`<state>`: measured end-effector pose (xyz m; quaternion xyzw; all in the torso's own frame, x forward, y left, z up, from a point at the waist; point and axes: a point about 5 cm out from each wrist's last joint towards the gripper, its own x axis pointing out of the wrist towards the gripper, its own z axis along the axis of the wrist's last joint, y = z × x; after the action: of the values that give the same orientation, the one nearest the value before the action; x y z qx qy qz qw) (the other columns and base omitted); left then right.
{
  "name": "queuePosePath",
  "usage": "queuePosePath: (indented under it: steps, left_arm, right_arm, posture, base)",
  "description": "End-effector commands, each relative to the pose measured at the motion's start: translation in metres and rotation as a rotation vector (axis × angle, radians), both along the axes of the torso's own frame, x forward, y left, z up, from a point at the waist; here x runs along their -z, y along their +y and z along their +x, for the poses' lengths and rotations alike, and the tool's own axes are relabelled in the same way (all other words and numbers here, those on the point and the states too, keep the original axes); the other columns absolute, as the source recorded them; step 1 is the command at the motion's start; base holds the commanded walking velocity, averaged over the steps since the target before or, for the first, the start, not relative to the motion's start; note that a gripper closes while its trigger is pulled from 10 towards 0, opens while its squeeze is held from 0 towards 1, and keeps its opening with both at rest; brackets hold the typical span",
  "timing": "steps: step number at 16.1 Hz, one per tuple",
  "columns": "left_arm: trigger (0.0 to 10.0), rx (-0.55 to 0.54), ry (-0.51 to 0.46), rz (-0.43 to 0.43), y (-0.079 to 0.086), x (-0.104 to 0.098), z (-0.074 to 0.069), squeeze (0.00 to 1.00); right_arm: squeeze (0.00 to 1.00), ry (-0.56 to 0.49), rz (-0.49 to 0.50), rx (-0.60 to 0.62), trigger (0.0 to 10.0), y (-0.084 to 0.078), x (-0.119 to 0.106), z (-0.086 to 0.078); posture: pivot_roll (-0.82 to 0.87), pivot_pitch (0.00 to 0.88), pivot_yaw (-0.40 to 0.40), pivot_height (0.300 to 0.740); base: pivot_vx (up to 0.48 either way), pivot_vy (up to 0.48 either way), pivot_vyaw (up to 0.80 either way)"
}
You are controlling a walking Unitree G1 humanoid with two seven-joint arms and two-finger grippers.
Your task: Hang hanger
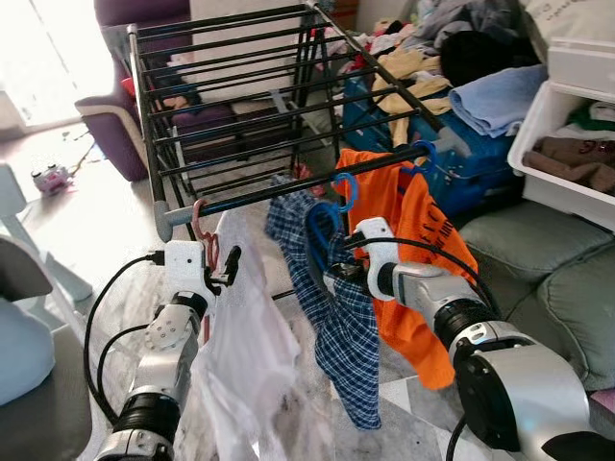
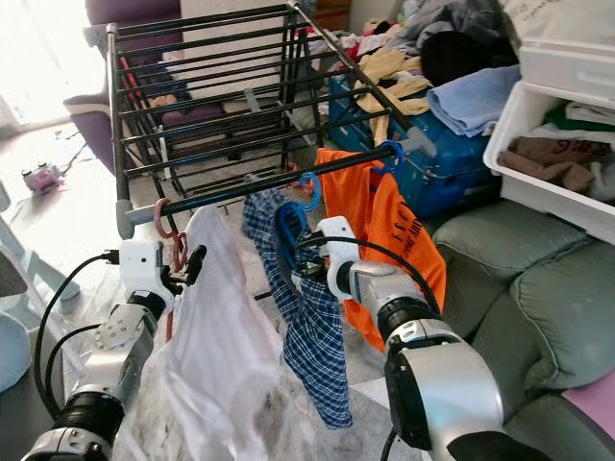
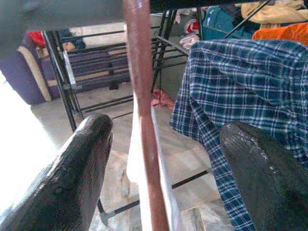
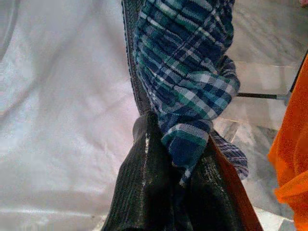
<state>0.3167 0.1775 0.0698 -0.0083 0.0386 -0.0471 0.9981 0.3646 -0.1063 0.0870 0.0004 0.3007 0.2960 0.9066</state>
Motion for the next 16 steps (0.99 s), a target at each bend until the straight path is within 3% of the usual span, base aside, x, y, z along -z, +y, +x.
queuePosePath:
  steps: [1, 4, 6, 9, 12, 16]
  left_arm:
    - [10.0, -0.005, -0.003, 0.009, 0.004, -0.003, -0.001, 0.00]
    - [10.0, -0.001, -0.010, 0.009, 0.007, -0.005, -0.004, 0.00]
    - [10.0, -0.007, -0.001, 0.019, 0.012, -0.004, -0.008, 0.00]
    - [10.0, -0.002, 0.009, 0.033, 0.017, -0.005, -0.013, 0.00]
    - [10.0, 0.003, 0.026, 0.045, 0.023, -0.005, -0.020, 0.00]
    - [10.0, 0.038, 0.040, 0.062, 0.016, -0.008, -0.017, 0.00]
  right_arm:
    - [0.00, -0.081, -0.041, -0.022, 10.0, 0.003, -0.016, 0.009]
    - [0.00, -0.161, -0.084, -0.010, 10.0, 0.004, -0.032, 0.019]
    - [0.00, -0.155, -0.081, 0.015, 10.0, 0.004, -0.036, 0.021]
    - [0.00, -0.021, 0.009, 0.077, 10.0, 0.004, -0.019, 0.012]
    - [0.00, 0.059, 0.027, 0.126, 10.0, 0.000, 0.000, 0.002]
    - [0.00, 0.141, 0.007, 0.136, 10.0, -0.008, 0.027, -0.015]
  posture:
    - [-0.04, 0.000, 0.040, 0.740]
    - [-0.02, 0.000, 0.033, 0.740]
    - [0.00, 0.000, 0.027, 0.740]
    - [0.03, 0.000, 0.021, 0.740]
    - [0.05, 0.000, 0.029, 0.740]
    - [0.05, 0.000, 0.045, 0.740]
  base:
    - [0.000, 0.000, 0.00]
    - [0.000, 0.000, 0.00]
    - [0.000, 0.000, 0.00]
    - [0.000, 0.000, 0.00]
    - [0.000, 0.000, 0.00]
    - [0.000, 0.000, 0.00]
